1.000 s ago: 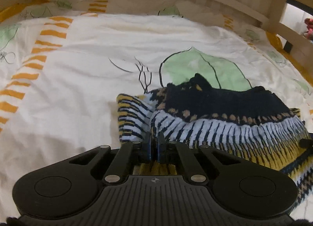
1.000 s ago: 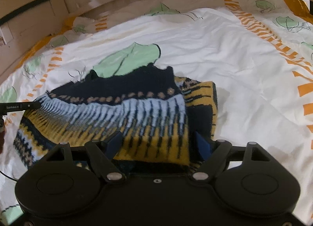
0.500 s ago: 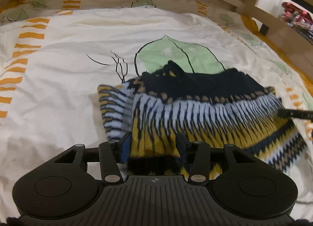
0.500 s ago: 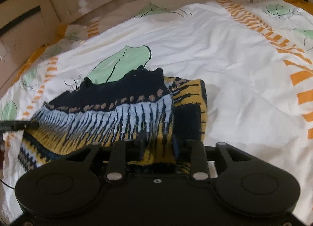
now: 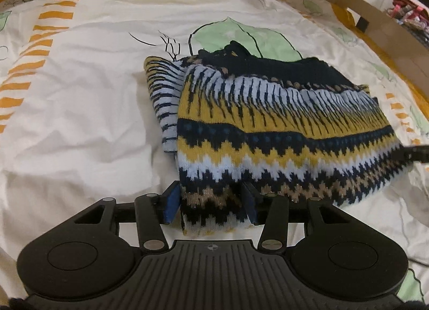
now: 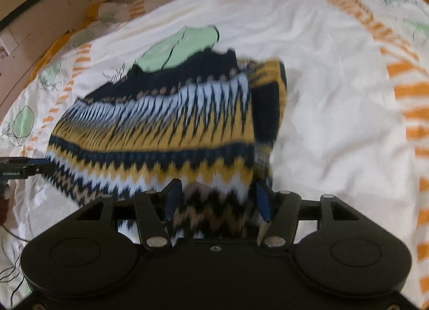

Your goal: Fold small clothes

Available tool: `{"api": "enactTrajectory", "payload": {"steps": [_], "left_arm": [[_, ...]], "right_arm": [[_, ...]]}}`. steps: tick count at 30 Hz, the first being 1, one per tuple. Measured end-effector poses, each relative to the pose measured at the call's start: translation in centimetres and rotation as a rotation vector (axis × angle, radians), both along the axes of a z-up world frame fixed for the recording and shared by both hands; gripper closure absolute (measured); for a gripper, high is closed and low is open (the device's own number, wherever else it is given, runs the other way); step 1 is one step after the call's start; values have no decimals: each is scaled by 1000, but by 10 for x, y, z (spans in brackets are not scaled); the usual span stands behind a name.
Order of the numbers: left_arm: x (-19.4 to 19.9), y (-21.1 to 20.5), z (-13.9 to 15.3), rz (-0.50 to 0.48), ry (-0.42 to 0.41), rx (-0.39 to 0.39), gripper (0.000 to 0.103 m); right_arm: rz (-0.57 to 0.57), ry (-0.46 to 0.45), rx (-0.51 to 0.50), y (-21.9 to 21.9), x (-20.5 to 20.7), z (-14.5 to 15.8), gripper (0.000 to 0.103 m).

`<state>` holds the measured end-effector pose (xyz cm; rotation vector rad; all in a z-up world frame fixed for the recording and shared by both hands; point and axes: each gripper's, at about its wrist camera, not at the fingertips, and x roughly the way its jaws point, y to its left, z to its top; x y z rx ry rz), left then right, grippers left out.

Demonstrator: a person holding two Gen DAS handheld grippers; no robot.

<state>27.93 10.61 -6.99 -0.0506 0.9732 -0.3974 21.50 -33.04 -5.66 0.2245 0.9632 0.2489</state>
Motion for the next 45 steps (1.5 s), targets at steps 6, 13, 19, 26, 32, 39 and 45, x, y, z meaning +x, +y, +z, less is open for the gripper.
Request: {"api": "enactTrajectory", "payload": {"steps": [6,13,19,26,32,39,45], "left_arm": [[-3,1,0,-8,-21,-18,68],[-14,4,13,11,-86,45,99],[-6,15,-5,47,18,47,95],[-6,31,11,169,-72,19,69],[-8,39,28,249,-186,-91,32],[-6,10,37,179,-167,-68,32],[1,-28,39,102,-118,-47,32]], "right_arm": [[5,-23,-32,9,-10,1,54],[-21,-65,-56,6,-15,7,93],[-88,1,-62,-8,-12,-4,93],[-139,-15,-4,-21,-14,0,28],[-216,-23,134,-37,-11,-2,17],[-222,32,250,-39,10,-18,8],[-228,47,284,-38,30,-27,0]]}}
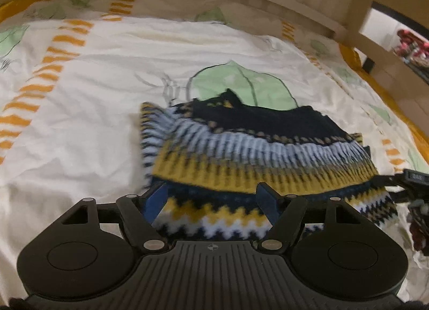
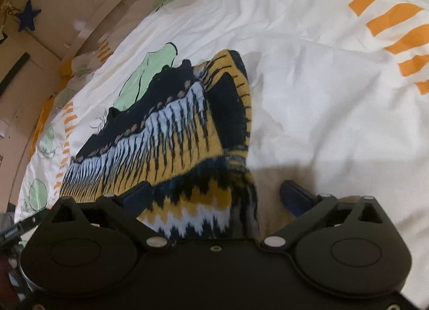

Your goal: Fold small clothes

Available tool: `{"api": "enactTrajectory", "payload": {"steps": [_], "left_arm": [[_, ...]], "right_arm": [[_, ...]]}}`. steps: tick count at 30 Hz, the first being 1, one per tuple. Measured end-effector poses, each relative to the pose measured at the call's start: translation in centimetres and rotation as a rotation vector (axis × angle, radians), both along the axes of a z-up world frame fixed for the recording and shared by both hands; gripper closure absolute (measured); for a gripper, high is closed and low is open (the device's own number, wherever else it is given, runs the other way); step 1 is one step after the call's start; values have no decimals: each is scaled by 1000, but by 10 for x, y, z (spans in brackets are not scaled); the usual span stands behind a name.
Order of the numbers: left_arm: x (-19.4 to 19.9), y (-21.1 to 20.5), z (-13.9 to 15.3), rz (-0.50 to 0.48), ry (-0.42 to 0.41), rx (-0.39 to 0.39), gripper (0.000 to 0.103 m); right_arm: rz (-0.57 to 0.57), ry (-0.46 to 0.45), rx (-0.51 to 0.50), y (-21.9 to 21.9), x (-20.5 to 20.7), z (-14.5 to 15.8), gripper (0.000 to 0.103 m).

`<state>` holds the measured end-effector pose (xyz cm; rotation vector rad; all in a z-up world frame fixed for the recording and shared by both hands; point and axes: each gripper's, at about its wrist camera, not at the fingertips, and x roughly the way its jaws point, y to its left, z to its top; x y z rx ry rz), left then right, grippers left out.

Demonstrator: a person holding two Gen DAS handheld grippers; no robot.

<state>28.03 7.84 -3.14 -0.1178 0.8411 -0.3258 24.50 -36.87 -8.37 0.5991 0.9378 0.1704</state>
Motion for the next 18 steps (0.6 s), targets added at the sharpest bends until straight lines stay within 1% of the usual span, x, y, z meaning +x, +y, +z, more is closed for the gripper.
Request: {"api": "enactTrajectory", "payload": {"steps": [4,8,12,18], "left_arm": [[13,-33,-1,-31,-2,33,32],[32,-69,-9,-53,5,66,32],[54,-106,-22,-82,6,137,32],[89,-138,-46,-59,32,261,32]], "right_arm": [[7,-17,-8,1,5,-2,0],[0,-20,13,-3,5,-2,0],[-6,-10,24,-5,6,-2,0],[12,4,-1,-2,9,0,0]]}}
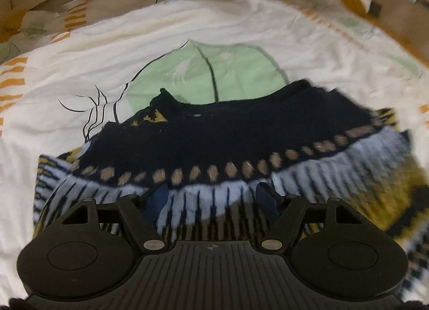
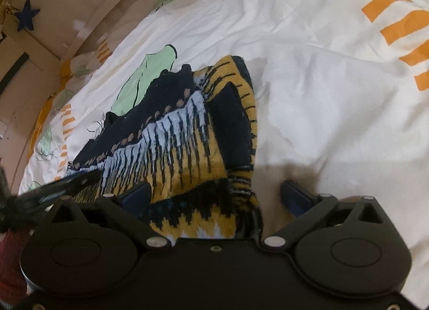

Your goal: Fold small clothes

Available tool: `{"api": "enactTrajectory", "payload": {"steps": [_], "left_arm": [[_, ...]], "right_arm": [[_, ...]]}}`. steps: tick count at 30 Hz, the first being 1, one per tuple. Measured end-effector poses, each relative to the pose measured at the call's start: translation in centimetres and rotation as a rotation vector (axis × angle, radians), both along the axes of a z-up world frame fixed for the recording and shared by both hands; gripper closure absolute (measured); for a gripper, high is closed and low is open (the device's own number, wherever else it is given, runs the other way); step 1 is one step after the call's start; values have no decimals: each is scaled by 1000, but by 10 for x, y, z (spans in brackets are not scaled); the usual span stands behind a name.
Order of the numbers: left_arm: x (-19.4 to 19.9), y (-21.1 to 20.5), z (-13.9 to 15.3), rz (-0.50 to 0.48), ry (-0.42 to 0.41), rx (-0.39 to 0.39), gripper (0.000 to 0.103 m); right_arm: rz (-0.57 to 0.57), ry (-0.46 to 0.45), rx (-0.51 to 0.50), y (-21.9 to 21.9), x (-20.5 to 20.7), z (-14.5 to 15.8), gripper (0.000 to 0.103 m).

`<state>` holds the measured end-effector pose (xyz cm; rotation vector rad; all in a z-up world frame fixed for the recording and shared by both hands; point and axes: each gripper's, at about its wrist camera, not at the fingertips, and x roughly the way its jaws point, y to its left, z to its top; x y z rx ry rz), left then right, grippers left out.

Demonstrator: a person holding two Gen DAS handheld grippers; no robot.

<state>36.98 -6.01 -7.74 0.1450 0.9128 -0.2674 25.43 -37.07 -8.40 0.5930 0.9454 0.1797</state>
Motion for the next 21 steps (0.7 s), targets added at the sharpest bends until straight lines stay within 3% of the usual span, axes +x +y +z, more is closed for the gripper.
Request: {"api": "enactTrajectory", "payload": {"steps": [8,13,21], "left_arm": [[32,-11,-10,17,29,38,14],[44,-10,-12,33,62,20,10],[25,0,0,12,44,8,11]], "right_arm": [[1,21,-13,3,2,2,0],[17,24,-38,8,5,3,0],[-70,-9,125,-7,9,-2,0]]}}
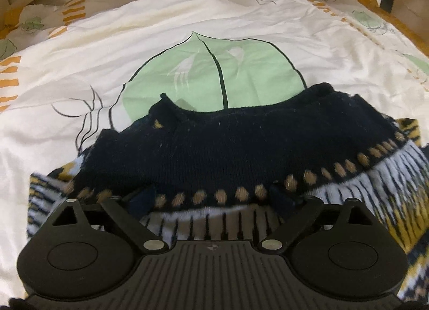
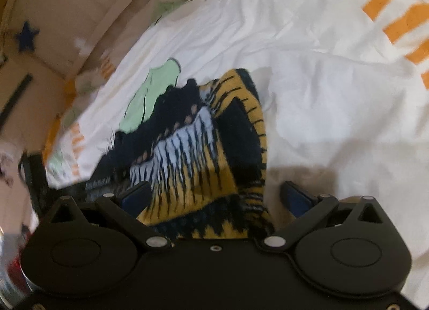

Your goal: Fold small clothes

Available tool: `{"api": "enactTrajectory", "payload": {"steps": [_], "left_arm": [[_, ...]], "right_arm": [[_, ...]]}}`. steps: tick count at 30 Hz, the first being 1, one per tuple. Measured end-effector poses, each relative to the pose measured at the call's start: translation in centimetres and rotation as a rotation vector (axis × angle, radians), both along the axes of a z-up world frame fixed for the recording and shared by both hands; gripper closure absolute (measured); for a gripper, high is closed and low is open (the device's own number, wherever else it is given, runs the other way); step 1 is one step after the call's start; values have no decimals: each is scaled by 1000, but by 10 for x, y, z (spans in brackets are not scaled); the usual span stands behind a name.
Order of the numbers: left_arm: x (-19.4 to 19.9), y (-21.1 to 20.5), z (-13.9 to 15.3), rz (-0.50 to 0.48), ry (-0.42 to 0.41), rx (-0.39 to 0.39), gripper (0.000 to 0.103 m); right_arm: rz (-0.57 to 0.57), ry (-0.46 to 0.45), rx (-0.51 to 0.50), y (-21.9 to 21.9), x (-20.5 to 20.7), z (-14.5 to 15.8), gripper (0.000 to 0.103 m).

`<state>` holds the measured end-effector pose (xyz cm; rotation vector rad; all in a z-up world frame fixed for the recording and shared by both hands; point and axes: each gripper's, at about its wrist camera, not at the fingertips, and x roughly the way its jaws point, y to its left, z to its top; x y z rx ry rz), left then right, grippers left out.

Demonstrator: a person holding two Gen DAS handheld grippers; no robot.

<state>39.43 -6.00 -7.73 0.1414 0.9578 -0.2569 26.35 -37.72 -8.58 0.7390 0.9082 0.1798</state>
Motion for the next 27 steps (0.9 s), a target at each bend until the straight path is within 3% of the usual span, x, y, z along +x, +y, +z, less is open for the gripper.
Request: {"api": "enactTrajectory", "payload": {"steps": [11,14,18,21,23,25,27], "left_arm": [[-71,66,32,56,-65,-115,11],[-83,85,36,73,-72,-111,11],[-89,107,31,95,-82,-118,11],[-85,118,23,111,-81,-134,11],[-81,122,21,99,-81,-135,11],[-75,121,21,74,-91,-103,11],[-67,120,16,66,-75,-63,11]], "right_arm": [[30,-63,4,3,-1,-5,0],[37,-76,14,2,-2,-6,0],[87,-79,-50,9,-2,-2,0],[137,-83,-188,24,-4,6,11],[157,-99,-271,31,-9,10,27],[156,-108,-289,32,-11,10,29],[138,-116,-296,31,-13,11,37]]}}
